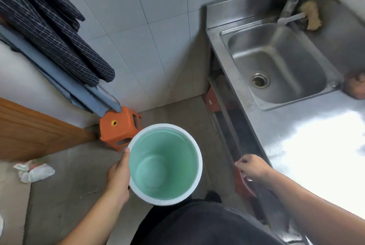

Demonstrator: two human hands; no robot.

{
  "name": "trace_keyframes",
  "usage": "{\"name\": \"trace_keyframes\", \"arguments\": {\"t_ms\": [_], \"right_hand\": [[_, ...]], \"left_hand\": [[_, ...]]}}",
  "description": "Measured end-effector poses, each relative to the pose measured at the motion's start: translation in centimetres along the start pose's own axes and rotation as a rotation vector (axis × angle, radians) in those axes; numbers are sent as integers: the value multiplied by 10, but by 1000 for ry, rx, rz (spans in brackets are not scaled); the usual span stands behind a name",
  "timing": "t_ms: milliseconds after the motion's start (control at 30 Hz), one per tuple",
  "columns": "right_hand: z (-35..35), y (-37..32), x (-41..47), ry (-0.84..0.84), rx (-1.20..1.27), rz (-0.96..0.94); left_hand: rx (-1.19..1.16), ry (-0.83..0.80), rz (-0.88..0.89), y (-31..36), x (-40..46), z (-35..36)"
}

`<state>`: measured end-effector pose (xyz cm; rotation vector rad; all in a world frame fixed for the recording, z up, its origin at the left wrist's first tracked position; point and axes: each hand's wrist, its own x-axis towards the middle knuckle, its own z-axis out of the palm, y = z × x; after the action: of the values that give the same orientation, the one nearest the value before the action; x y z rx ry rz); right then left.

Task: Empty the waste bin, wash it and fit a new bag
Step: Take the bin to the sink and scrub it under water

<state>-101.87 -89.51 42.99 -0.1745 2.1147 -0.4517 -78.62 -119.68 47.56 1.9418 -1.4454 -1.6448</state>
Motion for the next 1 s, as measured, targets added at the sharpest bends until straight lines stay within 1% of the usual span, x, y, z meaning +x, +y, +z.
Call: {"name": "trace_keyframes", "arguments": {"t_ms": [133, 333, 433, 533, 600, 733, 767, 867, 1000], "right_hand": [[0, -12, 20, -13, -63, 53], [12, -9, 8, -21, -70, 265], [16, -15, 8, 17, -3, 351], [14, -30, 14, 37, 103, 375], [11, -45, 21, 59, 166, 352], [-5, -70, 47, 95, 231, 319], [-10, -72, 54, 97, 257, 312], [-31, -74, 68, 114, 293, 288], [-61, -81, 76, 108, 329, 206]], "left_hand": [[12, -126, 37, 40, 52, 33], [161, -289, 39, 122, 126, 84], [232, -366, 115, 172, 152, 118], [300, -397, 148, 232, 163, 153], [328, -437, 169, 277, 162, 174], [363, -650, 265, 361, 133, 222], [362, -681, 282, 378, 120, 234], [290, -754, 343, 419, 81, 264], [284, -924, 336, 450, 31, 304]]}}
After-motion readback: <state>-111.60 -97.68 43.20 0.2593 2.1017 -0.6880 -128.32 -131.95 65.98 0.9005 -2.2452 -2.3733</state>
